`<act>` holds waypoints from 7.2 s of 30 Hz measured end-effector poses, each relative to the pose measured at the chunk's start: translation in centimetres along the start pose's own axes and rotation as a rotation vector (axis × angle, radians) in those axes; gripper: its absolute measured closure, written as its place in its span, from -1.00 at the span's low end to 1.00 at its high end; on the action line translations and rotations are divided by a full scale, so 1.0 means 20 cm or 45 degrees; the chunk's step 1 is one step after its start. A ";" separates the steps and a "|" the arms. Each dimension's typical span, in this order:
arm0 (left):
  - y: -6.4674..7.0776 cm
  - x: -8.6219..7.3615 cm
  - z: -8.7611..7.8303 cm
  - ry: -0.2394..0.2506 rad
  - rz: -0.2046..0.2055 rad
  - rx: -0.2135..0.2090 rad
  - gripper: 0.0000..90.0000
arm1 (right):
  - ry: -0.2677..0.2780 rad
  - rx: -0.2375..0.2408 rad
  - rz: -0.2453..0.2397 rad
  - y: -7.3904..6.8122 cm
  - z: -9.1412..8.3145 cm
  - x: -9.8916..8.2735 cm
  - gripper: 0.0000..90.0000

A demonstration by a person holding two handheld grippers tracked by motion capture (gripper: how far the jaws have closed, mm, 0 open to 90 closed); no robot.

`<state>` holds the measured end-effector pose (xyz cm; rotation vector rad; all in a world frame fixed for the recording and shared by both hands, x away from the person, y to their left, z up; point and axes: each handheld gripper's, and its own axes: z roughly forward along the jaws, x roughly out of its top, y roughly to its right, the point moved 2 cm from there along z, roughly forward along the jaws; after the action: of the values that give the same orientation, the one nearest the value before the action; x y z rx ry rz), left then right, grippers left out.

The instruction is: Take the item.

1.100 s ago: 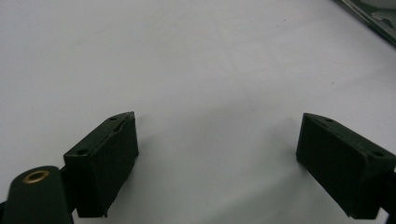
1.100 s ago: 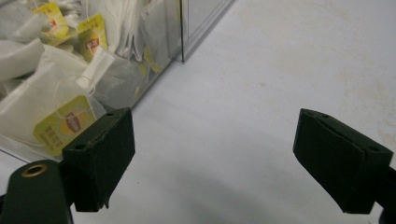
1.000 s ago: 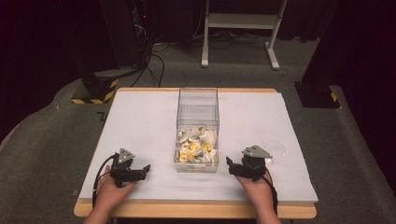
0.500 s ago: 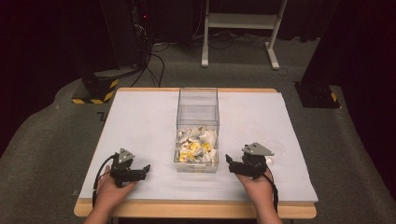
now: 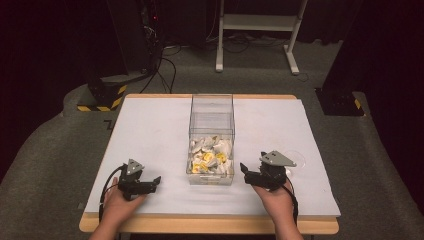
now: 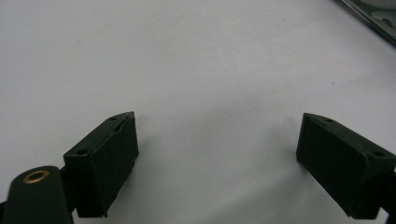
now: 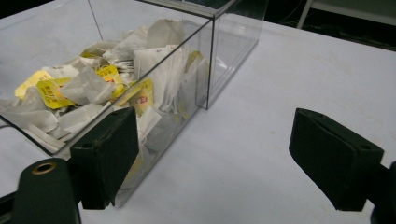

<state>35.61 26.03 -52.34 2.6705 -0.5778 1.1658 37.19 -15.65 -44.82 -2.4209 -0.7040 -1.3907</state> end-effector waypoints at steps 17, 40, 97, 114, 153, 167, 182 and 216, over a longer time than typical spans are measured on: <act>0.00 0.00 0.00 0.003 -0.005 -0.001 -0.71 | 0.059 0.092 -0.057 -0.12 -0.01 0.11 -0.61; 0.00 0.00 0.00 0.003 -0.005 -0.002 -0.71 | -0.003 0.201 -0.142 -0.27 0.14 0.19 -0.39; 0.00 0.00 0.00 0.003 -0.003 0.000 -0.71 | -0.162 0.240 -0.173 -0.32 0.24 0.17 0.99; 0.00 0.00 0.00 0.002 -0.004 0.000 -0.71 | -0.026 0.230 -0.134 -0.30 0.18 0.13 0.99; 0.00 0.00 0.00 0.003 -0.005 -0.002 -0.71 | 0.233 0.218 -0.042 -0.24 0.07 0.16 0.99; 0.00 0.00 0.00 0.004 -0.005 -0.002 -0.71 | 0.276 0.215 -0.042 -0.25 0.03 0.19 0.99; 0.00 0.00 0.00 0.004 -0.005 -0.002 -0.71 | 0.315 0.217 -0.032 -0.24 -0.01 0.21 0.99; 0.00 0.00 0.00 0.003 -0.003 0.000 -0.71 | 0.426 0.054 0.084 0.05 -0.24 0.20 0.99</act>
<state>35.61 26.02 -52.34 2.6683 -0.5739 1.1683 35.94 -17.57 -38.84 -2.0848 -0.5579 -1.6780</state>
